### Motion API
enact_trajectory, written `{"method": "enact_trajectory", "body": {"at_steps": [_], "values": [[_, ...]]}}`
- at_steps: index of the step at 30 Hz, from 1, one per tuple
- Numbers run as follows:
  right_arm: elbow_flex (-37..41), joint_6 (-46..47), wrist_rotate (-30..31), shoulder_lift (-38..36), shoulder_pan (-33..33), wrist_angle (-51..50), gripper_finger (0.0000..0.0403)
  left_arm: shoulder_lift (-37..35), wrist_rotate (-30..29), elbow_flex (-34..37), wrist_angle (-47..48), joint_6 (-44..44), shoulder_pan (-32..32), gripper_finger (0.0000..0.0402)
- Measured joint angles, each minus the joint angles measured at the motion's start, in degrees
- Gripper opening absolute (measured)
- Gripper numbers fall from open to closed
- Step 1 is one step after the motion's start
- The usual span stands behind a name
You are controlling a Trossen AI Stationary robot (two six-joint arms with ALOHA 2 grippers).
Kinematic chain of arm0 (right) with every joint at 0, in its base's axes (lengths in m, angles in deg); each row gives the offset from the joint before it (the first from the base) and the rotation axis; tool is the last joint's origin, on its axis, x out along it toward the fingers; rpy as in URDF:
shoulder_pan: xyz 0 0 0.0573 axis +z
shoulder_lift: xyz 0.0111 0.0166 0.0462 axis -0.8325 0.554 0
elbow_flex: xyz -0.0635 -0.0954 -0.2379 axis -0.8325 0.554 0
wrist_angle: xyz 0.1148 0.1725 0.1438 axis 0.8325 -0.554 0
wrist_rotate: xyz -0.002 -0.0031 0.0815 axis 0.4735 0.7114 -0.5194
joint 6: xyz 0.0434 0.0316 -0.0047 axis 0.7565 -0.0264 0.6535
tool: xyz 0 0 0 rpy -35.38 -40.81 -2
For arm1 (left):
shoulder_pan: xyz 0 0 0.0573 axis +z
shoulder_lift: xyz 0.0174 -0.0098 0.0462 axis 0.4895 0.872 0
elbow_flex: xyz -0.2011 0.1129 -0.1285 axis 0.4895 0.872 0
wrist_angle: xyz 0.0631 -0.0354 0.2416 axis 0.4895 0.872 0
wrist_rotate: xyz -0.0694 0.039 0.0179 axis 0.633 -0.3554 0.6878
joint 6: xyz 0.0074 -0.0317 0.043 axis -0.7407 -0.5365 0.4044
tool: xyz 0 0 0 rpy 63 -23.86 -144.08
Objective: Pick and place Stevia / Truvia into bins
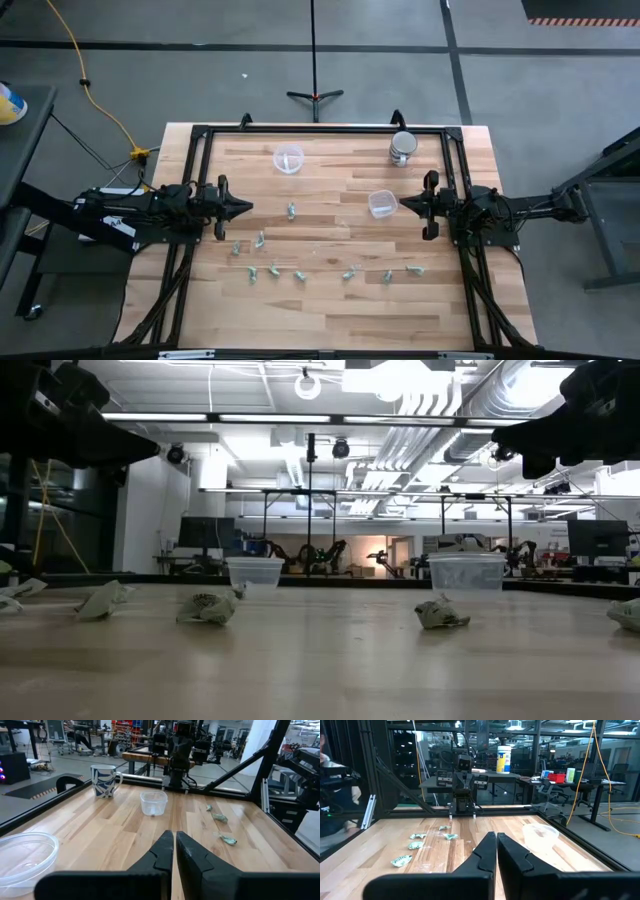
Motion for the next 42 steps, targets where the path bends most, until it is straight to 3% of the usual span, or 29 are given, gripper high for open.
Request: {"method": "enact_trajectory", "body": {"at_steps": [42], "values": [[0.0,-0.02,0.0,-0.02,0.0,0.01,0.0007,0.01,0.0,0.0,0.0,0.01,-0.01,0.0056]]}}
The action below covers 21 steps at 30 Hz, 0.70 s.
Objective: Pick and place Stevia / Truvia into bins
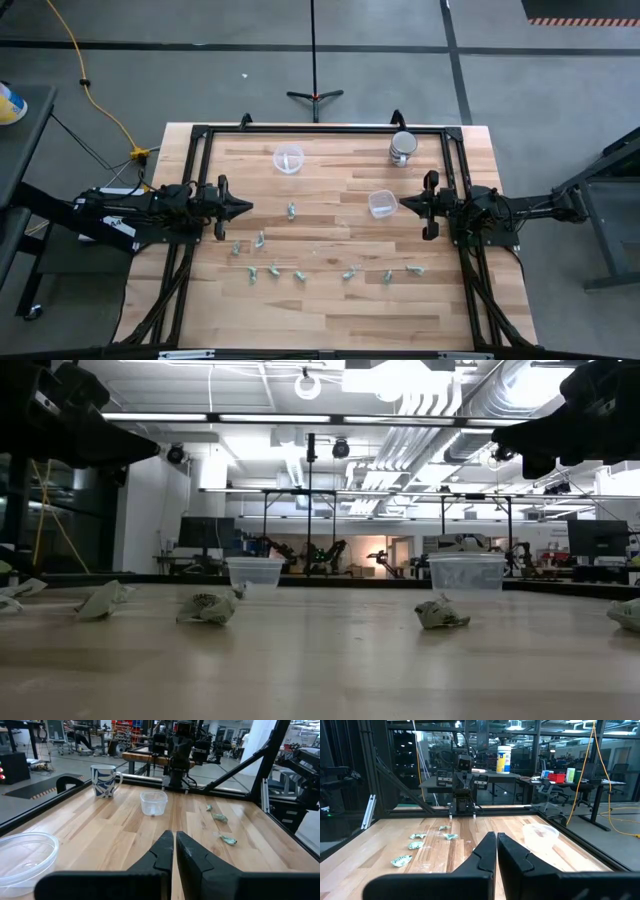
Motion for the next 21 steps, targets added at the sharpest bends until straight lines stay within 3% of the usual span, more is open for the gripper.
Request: {"method": "enact_trajectory", "body": {"at_steps": [17,21], "values": [[-0.01,-1.81,0.0,-0.01,0.0,0.96,0.0003,-0.01,0.0,0.0,0.0,-0.01,-0.01,0.0056],[-0.01,3.31,-0.39,-0.01,0.0,0.84,0.0004,-0.01,0.0,0.0,-0.46,-0.01,-0.02,0.0056]]}}
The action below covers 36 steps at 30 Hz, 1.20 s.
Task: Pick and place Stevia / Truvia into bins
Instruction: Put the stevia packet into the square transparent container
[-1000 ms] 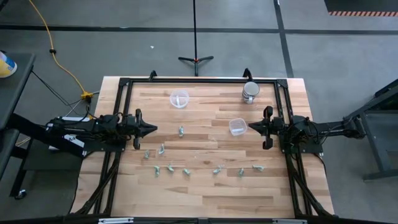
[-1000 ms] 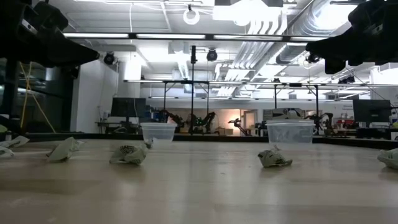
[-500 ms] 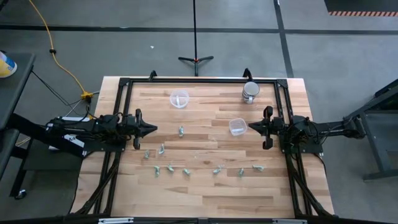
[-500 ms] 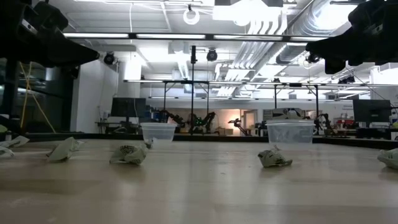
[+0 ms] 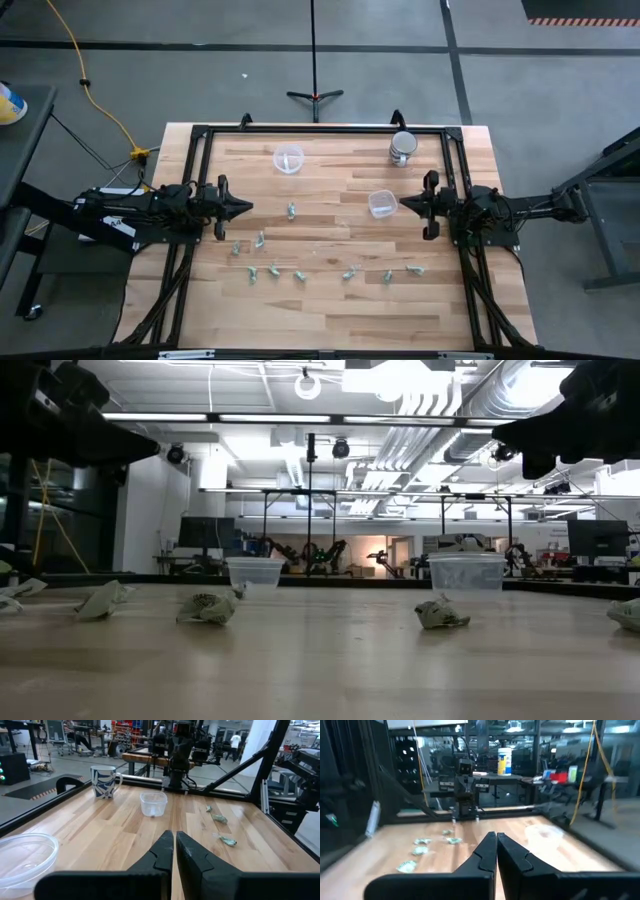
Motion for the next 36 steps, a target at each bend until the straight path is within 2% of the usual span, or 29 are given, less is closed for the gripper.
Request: {"method": "enact_trajectory", "body": {"at_steps": [2,8,11,14,16,18,21,26,31,33,36], "values": [[0.0,4.31,-0.64,0.0,0.0,-0.14,0.0004,-0.01,0.0,0.0,-0.09,0.01,0.0,0.0056],[-0.88,1.91,-0.36,1.0,-0.39,1.25,0.0013,0.0,-1.37,-0.01,-2.47,0.01,0.0,0.0056],[-3.41,1.56,-1.85,3.85,0.14,3.17,0.0055,0.03,-6.98,0.0,-6.05,1.43,0.0,0.0056],[-6.94,0.32,-7.09,9.69,1.62,1.81,0.0117,-0.01,-11.7,-0.01,-9.87,3.84,0.02,0.0056],[-10.0,0.26,-10.71,14.64,2.99,0.41,0.0156,-0.01,-12.74,-0.02,-10.9,4.64,0.0,0.0056],[-13.31,0.27,-11.84,19.53,4.69,-1.97,0.0187,-0.01,-12.76,-0.02,-11.26,4.6,0.0,0.0056],[-19.03,0.77,-9.45,26.85,7.8,-7.81,0.0209,-0.01,-12.76,0.0,-10.43,4.56,0.0,0.0056],[-30.38,7.29,-1.56,37.78,14.36,-23.09,0.0203,-0.01,-12.74,0.0,-9.71,3.83,0.0,0.0056],[-40.72,23.99,3.85,47.26,20.04,-44.58,0.0179,-0.01,-12.91,0.0,-9.16,3.03,0.02,0.0056],[-43.23,32.73,4.03,50.74,21.82,-52.58,0.0169,0.01,-13.0,-0.02,-9.15,3.05,0.02,0.0056],[-45.19,42.98,0.54,55.24,23.93,-59.96,0.0156,0.01,-13.03,0.0,-9.18,3.03,0.02,0.0056]]}}
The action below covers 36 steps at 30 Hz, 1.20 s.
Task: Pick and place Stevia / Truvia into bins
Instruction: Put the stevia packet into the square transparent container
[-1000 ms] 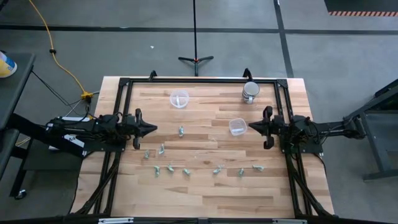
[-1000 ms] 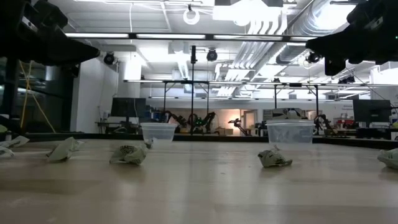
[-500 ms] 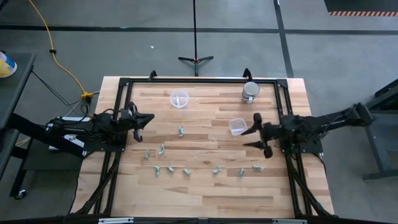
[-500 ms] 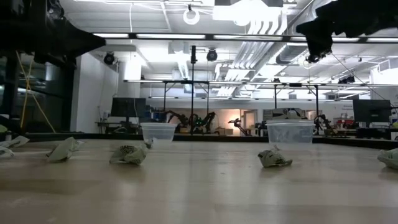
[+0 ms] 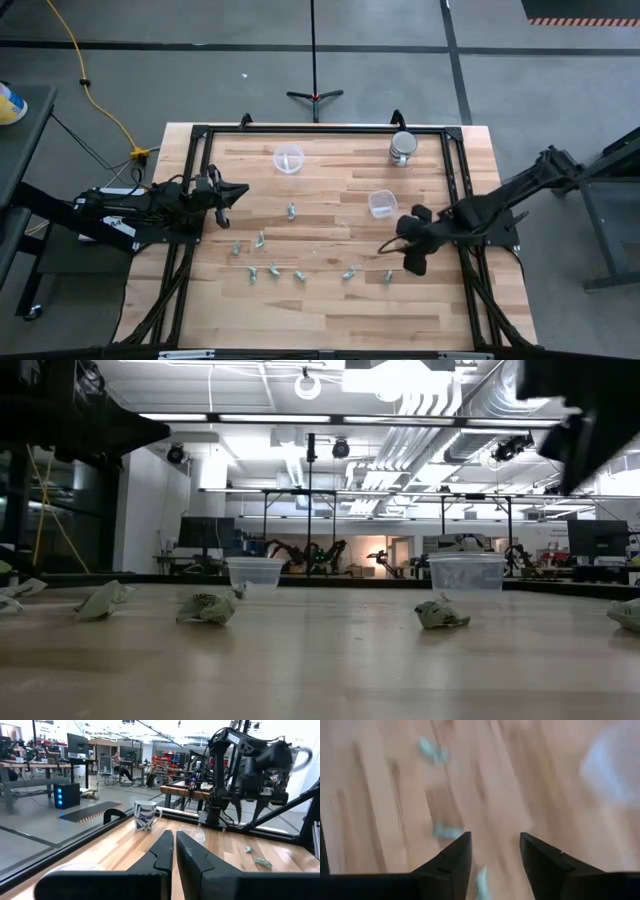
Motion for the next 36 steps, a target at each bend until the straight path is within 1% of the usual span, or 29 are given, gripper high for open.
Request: {"method": "enact_trajectory", "body": {"at_steps": [4,6,12,19,27,31,34,36], "values": [[-0.32,9.04,-8.36,4.55,1.9,-1.71,0.0142,0.0,-0.02,-0.02,0.0,0.02,0.0,0.0056],[-0.34,11.41,-10.36,6.26,2.81,-1.7,0.0136,0.0,-0.02,0.0,0.0,0.01,0.0,0.0056],[-0.34,12.46,-10.97,11.17,5.62,-1.71,0.0129,0.0,-0.04,-0.02,0.0,0.0,0.0,0.0056],[-0.34,8.38,-9.65,18.51,8.24,-1.62,0.013,0.0,-0.09,0.0,0.0,0.01,0.0,0.0056],[-0.34,6.66,-7.29,25.64,9.69,-1.28,0.0129,0.0,-0.17,0.0,0.0,0.02,0.0,0.0056],[-0.68,6.66,-8.66,27.97,9.56,-1.01,0.0128,-0.02,-0.17,-0.01,0.0,0.01,0.0,0.0056],[-0.65,7.12,-9.18,28.1,9.17,-0.61,0.0112,-0.01,-0.19,-0.01,0.0,0.02,0.0,0.0056],[-0.57,7.04,-9.26,27.53,9.12,0.07,0.0087,0.0,-0.19,-0.02,0.0,0.18,0.0,0.0056]]}}
